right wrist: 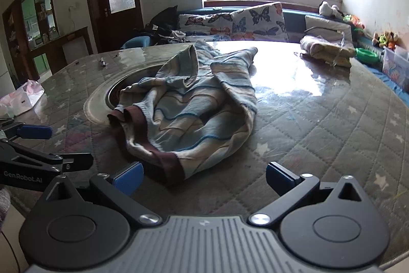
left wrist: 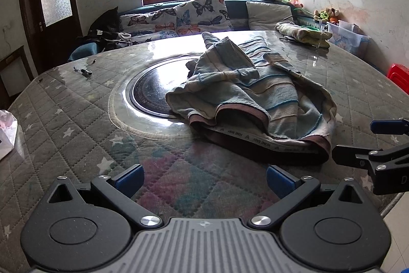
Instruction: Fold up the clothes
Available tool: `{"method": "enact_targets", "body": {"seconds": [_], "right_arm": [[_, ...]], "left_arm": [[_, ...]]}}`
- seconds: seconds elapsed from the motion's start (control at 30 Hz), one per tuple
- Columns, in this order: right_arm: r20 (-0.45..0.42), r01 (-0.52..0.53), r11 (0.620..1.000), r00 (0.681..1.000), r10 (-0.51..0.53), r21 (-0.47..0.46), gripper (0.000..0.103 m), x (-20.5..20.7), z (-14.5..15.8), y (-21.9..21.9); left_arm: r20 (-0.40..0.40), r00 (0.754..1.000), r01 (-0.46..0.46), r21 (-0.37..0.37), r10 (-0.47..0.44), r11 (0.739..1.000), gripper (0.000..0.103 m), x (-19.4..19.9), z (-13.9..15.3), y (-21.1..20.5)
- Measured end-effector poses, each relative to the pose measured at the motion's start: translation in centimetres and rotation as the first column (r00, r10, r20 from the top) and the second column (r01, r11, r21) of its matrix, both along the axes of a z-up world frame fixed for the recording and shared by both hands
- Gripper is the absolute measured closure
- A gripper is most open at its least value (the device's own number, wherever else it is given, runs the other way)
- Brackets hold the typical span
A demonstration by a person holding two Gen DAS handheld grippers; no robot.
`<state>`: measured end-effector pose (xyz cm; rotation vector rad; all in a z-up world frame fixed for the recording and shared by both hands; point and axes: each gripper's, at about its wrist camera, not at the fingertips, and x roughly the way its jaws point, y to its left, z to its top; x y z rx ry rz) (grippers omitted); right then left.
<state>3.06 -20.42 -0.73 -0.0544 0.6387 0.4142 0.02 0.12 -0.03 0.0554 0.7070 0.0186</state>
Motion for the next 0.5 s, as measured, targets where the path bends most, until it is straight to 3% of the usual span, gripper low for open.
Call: {"method": "enact_targets", "body": {"seconds": [0.5], "right_arm": [[-0.064,0.027,0.999,0.998,-0.026,0.025,0.0,0.21,0.39,-0.1]], "left_arm": [[-0.021,0.999,0.037,-0.009,-0.037,0.999,0.0,0.25,0.1,-0.39]]}}
